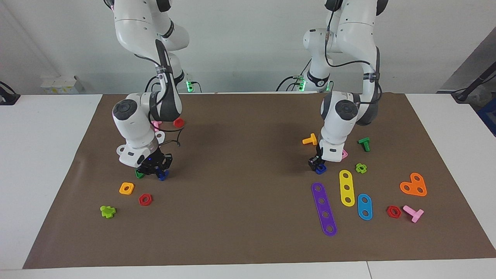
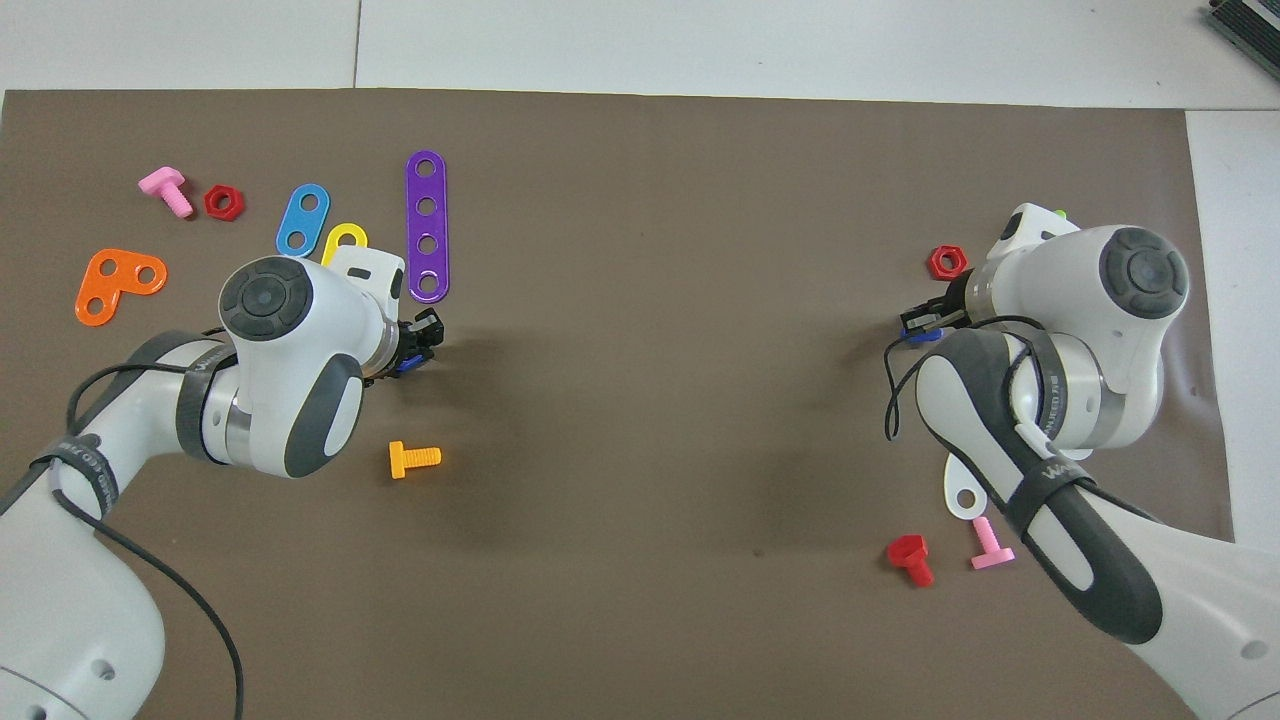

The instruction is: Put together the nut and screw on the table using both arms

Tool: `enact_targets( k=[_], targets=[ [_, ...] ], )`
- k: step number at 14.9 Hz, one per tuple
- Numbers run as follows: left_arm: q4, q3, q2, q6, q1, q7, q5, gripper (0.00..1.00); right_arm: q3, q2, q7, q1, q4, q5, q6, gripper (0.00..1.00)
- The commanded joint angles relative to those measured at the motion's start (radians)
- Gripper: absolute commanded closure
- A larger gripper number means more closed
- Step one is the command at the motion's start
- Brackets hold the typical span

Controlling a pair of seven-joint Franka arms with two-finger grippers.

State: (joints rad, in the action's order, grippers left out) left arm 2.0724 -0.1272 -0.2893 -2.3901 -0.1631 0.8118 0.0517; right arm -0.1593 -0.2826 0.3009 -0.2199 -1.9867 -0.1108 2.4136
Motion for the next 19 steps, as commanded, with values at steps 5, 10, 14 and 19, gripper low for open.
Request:
enact_targets(
  k=[5,10,14,19],
  targets=[
    [-0.069,0.009,-0.013,0.034,-0.018,-0.002,0.060,1.00,0.007,0.002,-0.366,-0.179,0.218,0.002,-0.139,1.00],
    [-0.227,0.006,-0.045,0.176,-0.059,-0.003,0.053,1.00,0.007,-0.088,-0.655,-0.378,0.328,0.038,-0.125,1.00],
    [-0.357,0.004,-0.079,0.301,-0.069,-0.013,0.045,1.00,0.006,-0.171,-0.761,-0.447,0.347,0.080,-0.028,1.00],
    [-0.498,0.003,-0.126,0.416,-0.090,-0.017,0.014,1.00,0.007,-0.260,-0.899,-0.489,0.370,0.166,0.058,1.00]
  ],
)
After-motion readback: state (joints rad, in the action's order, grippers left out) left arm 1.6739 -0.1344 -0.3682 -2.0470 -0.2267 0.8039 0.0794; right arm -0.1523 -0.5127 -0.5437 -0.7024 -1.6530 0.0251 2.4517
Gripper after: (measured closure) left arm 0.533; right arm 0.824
